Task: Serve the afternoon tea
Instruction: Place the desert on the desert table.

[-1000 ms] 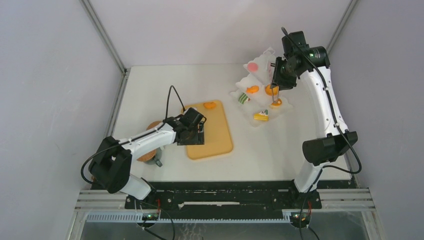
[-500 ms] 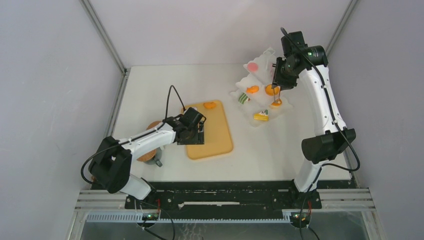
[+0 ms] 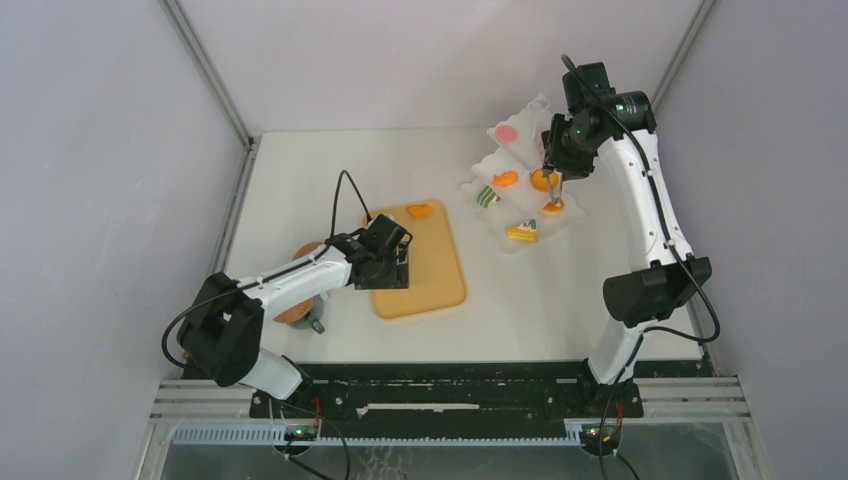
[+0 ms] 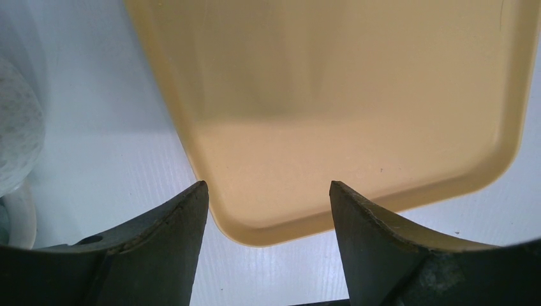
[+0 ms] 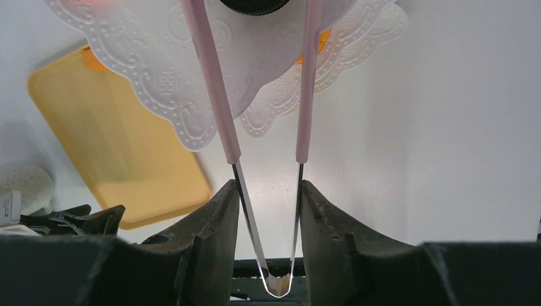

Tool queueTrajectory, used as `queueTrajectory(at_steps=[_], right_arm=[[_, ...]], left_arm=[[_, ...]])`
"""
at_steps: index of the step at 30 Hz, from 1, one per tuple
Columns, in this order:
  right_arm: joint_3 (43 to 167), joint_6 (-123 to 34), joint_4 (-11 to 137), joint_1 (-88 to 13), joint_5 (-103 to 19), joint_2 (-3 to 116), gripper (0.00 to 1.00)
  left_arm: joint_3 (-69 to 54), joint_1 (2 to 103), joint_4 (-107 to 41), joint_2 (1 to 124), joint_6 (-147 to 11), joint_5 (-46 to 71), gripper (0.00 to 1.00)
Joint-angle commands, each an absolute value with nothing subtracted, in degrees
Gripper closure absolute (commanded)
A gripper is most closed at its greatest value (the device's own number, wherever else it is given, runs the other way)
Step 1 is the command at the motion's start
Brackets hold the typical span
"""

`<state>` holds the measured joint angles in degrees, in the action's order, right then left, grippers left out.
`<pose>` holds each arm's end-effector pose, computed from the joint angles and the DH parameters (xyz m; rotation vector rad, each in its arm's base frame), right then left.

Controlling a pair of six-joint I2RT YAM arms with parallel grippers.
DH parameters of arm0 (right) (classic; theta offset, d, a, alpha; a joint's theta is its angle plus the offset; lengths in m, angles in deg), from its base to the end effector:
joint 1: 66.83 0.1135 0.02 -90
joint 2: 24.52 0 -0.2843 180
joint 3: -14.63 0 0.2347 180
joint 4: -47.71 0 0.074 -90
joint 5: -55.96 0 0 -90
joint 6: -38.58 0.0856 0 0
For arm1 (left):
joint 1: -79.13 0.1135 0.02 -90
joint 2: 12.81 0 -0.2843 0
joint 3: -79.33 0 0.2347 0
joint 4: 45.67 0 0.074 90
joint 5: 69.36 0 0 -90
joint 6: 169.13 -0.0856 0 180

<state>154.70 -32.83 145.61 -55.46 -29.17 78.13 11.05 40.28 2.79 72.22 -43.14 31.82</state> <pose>0.3418 0.0613 0.3949 0.1944 2.6146 0.0708 0.2334 -0.1667 0.1857 0.0092 2.6784 -0.1495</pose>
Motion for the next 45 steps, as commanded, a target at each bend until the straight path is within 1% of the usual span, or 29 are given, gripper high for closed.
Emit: queueTrajectory(at_steps=[1,5,28,33,45], right_arm=[[155.7,-33.0,143.8,-55.8,-29.0,77.8,0.56],[155.8,-32.7,143.6,-55.7,-28.7,76.9,0.58],[153.8,-32.2,142.8,-54.1,-27.9,72.5,0.57],[151.4,-32.1,141.3,-54.5,-28.8,73.2,0.55],[153.4,-32.1,141.2,-54.9,-29.6,74.4,0.55]], left_arm=[[9.3,40.5,1.5,71.4,-43.7,31.0,0.25],[9.3,40.5,1.5,71.3,-43.6,30.9,0.25],[9.7,40.5,1.7,70.9,-42.9,30.9,0.26],[9.7,40.5,1.8,71.3,-42.7,30.6,0.26],[9.6,40.5,2.1,71.1,-42.6,31.1,0.26]])
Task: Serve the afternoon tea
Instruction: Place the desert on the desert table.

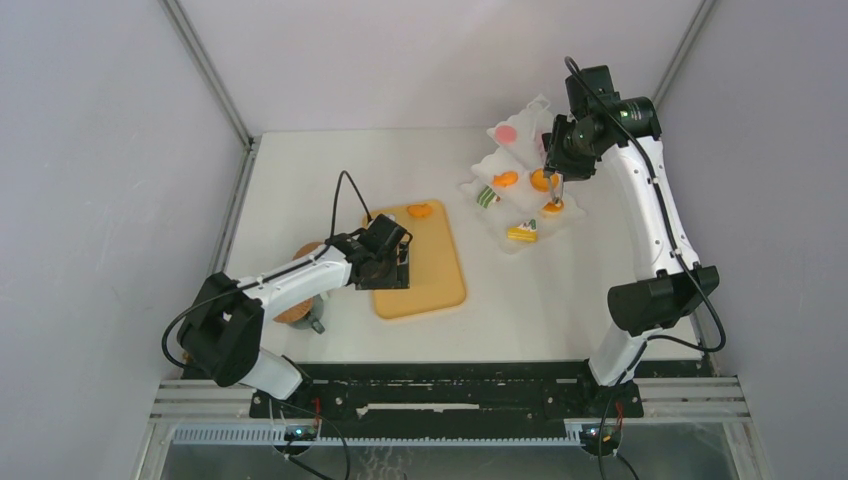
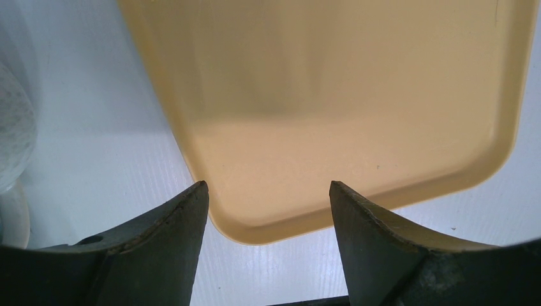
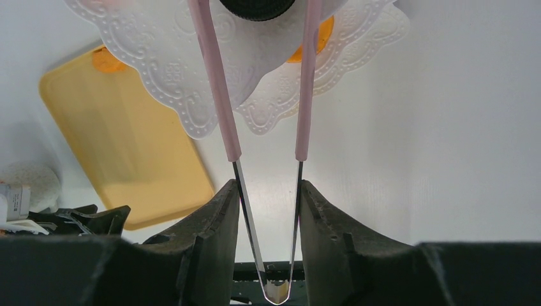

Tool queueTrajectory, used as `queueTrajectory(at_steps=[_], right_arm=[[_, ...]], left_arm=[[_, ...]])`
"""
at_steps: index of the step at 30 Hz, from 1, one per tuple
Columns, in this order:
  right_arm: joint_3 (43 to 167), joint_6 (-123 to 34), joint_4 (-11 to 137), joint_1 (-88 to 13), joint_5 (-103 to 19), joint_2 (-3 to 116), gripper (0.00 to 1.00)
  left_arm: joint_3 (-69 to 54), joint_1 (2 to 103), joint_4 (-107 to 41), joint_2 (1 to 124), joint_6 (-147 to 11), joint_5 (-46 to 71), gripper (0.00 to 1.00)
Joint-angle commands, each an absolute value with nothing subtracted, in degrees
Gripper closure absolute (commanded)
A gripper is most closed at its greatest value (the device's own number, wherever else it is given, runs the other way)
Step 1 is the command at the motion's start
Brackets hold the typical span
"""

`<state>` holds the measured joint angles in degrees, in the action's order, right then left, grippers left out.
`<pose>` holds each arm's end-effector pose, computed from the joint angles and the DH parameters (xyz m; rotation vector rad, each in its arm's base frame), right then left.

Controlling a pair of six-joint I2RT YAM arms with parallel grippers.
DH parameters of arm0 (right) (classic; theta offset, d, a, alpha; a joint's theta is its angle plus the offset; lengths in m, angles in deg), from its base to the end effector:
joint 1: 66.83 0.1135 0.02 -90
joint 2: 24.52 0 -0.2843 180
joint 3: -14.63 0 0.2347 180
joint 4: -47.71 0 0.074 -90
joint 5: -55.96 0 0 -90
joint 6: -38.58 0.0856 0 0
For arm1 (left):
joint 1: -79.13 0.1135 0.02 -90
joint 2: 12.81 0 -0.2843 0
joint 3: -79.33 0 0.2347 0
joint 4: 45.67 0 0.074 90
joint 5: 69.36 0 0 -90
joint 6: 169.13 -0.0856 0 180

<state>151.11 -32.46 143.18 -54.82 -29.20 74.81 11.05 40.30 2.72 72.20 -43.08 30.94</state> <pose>0.3309 0.0630 0.4002 0.1877 2.5788 0.0905 0.2329 -0.1678 0.1856 0.0118 2.6852 -0.1679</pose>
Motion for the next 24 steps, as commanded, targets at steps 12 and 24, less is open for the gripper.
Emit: queueTrajectory(at_steps=[12,24], right_arm=[[151.7,-32.0,141.6,-54.2,-29.3,71.9,0.53],[149.9,-31.7,141.4,-52.4,-28.4,69.4,0.54]], left_arm=[[9.1,40.5,2.4,71.4,-42.7,30.8,0.26],[9.6,40.5,2.2,71.0,-42.3,31.0,0.26]])
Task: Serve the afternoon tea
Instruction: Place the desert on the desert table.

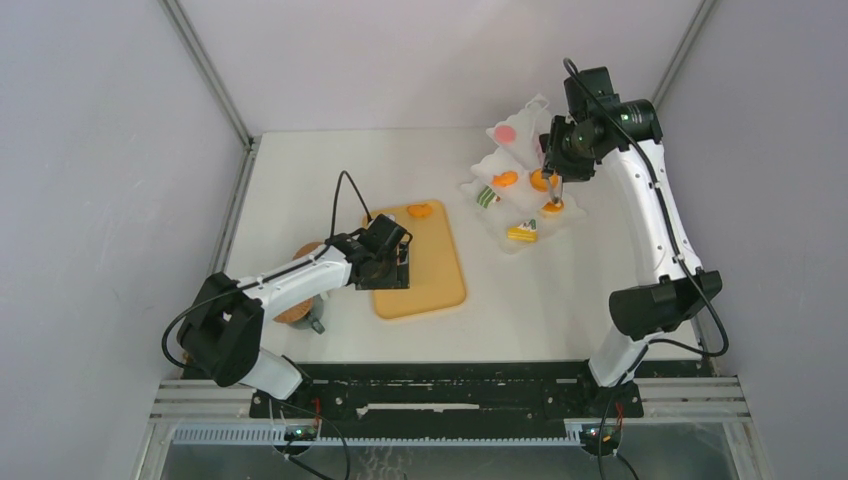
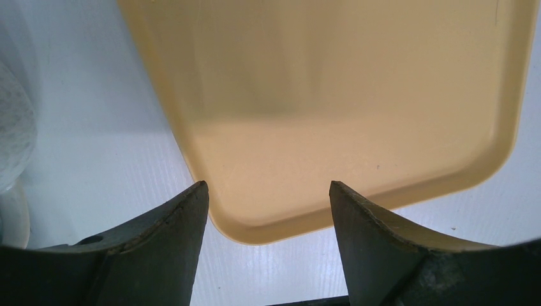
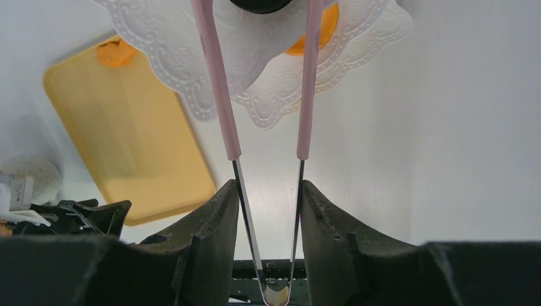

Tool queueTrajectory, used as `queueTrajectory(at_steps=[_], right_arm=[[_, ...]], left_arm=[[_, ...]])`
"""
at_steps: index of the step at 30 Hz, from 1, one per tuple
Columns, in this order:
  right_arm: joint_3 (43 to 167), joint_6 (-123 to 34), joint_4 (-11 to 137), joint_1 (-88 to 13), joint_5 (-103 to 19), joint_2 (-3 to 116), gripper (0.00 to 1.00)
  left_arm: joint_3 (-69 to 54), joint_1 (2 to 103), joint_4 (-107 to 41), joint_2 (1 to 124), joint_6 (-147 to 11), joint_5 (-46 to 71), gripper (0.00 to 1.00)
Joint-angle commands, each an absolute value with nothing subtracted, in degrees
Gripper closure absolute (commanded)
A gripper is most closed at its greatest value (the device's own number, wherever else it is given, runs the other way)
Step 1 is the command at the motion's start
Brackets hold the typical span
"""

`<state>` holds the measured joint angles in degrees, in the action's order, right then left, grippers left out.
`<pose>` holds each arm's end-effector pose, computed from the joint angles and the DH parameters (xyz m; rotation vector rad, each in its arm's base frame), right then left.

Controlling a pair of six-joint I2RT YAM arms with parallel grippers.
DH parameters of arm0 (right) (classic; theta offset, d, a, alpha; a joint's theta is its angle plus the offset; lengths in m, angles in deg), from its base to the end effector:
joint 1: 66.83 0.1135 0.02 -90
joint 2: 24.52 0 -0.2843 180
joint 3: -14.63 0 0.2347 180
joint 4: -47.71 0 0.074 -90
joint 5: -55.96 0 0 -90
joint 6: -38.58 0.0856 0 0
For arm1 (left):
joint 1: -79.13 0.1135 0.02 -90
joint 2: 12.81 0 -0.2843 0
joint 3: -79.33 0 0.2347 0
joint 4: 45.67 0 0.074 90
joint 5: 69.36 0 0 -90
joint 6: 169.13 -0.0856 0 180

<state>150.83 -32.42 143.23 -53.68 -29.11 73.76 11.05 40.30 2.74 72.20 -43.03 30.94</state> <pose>0.3244 0.0682 0.4046 0.1635 2.5684 0.1006 0.2328 -0.1677 0.1856 0.0106 2.6856 -0.1679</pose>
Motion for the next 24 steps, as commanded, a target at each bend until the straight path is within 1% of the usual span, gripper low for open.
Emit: queueTrajectory(at_steps=[1,14,24], right_arm=[[149.4,-31.6,141.3,-52.2,-28.3,68.9,0.54],[144.3,-30.9,139.5,-50.5,-27.0,63.4,0.55],[141.2,-30.5,138.8,-46.2,-24.9,59.3,0.60]], left_arm=[[9.7,40.5,2.2,71.0,-42.3,31.0,0.26],[9.8,39.9,2.4,70.9,-42.0,31.5,0.26],[10.0,39.4,2.5,70.4,-41.1,32.1,0.26]])
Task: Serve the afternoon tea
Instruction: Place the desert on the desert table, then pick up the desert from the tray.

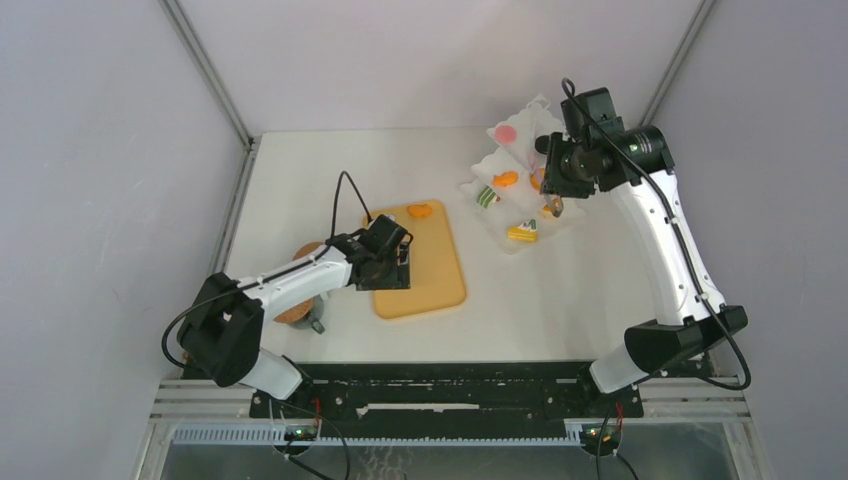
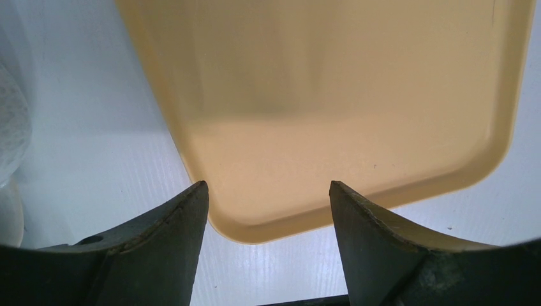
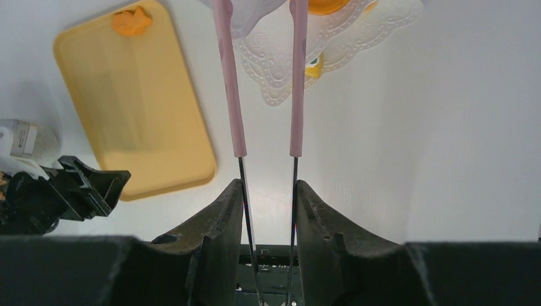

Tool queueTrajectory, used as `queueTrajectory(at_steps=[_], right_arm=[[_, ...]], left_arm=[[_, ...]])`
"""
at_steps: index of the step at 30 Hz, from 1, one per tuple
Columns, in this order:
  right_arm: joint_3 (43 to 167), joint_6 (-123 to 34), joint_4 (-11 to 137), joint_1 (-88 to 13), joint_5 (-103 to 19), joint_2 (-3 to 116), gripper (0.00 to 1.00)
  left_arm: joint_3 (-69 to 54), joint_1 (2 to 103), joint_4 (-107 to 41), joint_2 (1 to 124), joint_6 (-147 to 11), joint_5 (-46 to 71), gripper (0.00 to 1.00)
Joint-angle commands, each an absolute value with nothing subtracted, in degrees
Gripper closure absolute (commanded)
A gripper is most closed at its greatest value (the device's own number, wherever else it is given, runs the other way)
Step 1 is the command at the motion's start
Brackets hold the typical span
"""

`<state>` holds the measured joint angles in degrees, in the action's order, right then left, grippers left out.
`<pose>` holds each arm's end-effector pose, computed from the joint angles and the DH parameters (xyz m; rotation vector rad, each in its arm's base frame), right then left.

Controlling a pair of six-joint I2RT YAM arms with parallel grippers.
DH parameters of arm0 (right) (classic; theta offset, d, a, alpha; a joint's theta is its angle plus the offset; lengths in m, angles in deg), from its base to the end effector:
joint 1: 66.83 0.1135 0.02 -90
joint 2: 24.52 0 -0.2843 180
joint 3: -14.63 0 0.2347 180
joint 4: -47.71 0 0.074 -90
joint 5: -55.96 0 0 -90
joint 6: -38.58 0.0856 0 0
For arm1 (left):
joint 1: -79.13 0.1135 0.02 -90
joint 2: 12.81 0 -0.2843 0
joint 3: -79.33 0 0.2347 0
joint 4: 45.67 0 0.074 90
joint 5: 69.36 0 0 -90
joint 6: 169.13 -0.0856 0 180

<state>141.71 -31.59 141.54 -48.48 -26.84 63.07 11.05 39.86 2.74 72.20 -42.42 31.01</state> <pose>0.2709 0.0785 0.4177 0.0833 2.5107 0.1149 0.2316 -0.1694 0.1856 0.0063 2.6857 -0.1723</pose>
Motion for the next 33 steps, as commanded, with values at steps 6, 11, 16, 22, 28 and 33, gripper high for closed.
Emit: queueTrajectory(at_steps=[6,11,16,22,28,33], right_arm=[[138.4,-29.3,136.1,-38.9,-24.3,57.5,0.61],[136.7,-28.2,133.1,-31.9,-24.0,59.2,0.62],[134.4,-28.3,128.1,-27.2,-25.9,63.0,0.62],[133.3,-30.9,121.3,-24.7,-28.1,69.7,0.62],[131.4,-34.1,115.2,-24.8,-31.0,75.4,0.62],[131.9,-37.4,112.5,-25.4,-32.0,81.2,0.61]], left_arm=[[11.3,39.3,2.1,70.1,-39.7,31.7,0.26],[13.7,39.3,1.5,68.6,-38.4,31.7,0.26],[16.4,39.2,0.9,67.0,-38.2,31.9,0.26],[18.3,38.9,-0.9,67.6,-38.5,32.4,0.27],[19.6,38.8,-1.2,69.2,-38.6,32.9,0.27],[21.1,38.8,-0.7,70.6,-38.1,32.8,0.27]])
